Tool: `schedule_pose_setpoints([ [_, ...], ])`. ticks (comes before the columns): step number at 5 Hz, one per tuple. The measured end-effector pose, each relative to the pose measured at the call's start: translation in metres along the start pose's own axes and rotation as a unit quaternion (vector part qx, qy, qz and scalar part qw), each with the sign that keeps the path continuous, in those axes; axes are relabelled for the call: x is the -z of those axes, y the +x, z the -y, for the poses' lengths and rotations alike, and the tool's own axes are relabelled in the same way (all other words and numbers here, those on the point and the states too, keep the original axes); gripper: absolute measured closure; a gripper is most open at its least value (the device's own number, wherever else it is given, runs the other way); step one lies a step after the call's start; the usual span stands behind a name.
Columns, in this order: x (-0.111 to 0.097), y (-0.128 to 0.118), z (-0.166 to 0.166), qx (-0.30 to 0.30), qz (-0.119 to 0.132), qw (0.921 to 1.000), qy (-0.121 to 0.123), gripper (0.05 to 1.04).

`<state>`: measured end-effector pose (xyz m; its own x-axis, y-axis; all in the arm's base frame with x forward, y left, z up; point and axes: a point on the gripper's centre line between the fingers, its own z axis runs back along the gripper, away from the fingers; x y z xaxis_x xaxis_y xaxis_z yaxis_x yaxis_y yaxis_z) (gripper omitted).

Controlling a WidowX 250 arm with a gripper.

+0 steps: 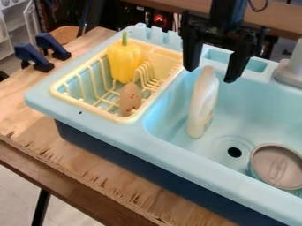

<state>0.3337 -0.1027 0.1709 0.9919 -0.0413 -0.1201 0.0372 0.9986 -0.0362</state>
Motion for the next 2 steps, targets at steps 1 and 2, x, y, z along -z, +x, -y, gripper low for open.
schedule_pose_setpoints([
  [1, 0.0088, 0.0027, -0.0018, -0.006, -0.012, 0.9999, 0.007, 0.081],
  [2, 0.0175, 0.006, -0.0015, -0.003, -0.016, 0.9998, 0.008, 0.081],
])
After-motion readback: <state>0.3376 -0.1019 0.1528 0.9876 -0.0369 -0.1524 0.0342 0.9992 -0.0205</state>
